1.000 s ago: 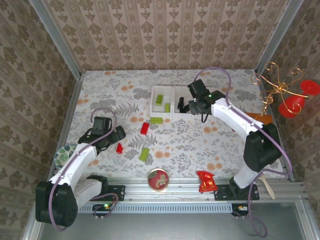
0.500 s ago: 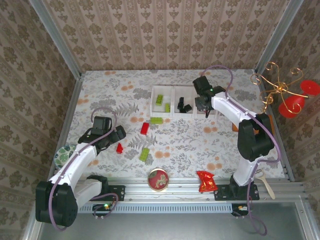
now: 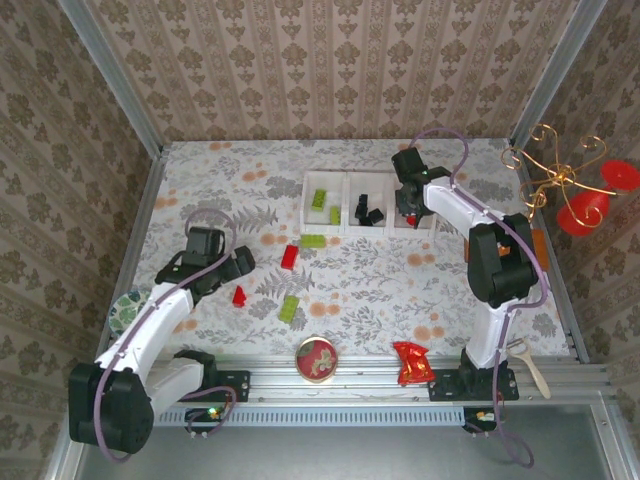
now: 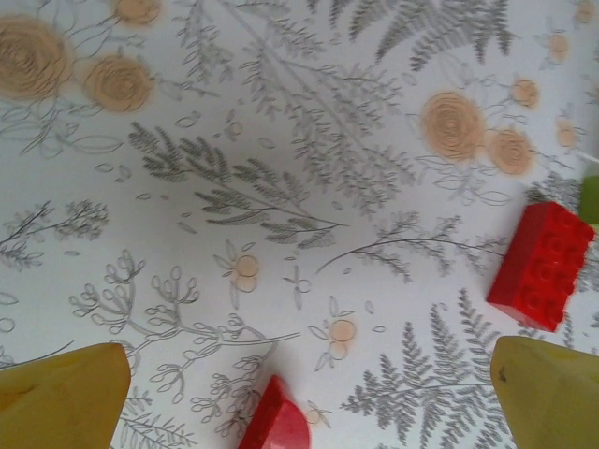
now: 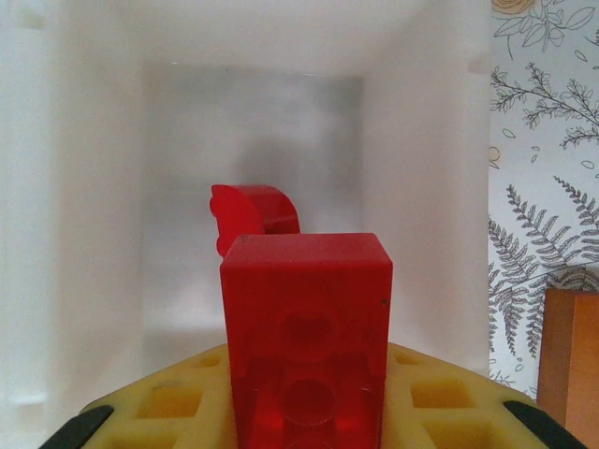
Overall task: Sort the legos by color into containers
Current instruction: Place the lego in the container.
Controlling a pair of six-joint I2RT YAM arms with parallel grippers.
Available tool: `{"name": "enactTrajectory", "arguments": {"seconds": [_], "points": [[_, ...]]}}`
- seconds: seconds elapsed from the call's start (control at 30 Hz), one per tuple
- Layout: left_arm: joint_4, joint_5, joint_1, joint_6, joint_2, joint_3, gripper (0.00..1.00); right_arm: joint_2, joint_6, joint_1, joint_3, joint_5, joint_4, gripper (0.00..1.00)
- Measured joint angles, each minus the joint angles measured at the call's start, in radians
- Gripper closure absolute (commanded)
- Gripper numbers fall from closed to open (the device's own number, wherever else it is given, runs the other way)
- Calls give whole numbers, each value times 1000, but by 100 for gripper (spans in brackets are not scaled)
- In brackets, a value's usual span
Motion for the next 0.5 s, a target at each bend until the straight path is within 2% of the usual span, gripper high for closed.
{"name": "enactTrajectory", "arguments": {"seconds": [0.5], "points": [[-89, -63, -251, 76, 117, 142, 1, 29, -13, -3, 14, 0, 0, 36]]}}
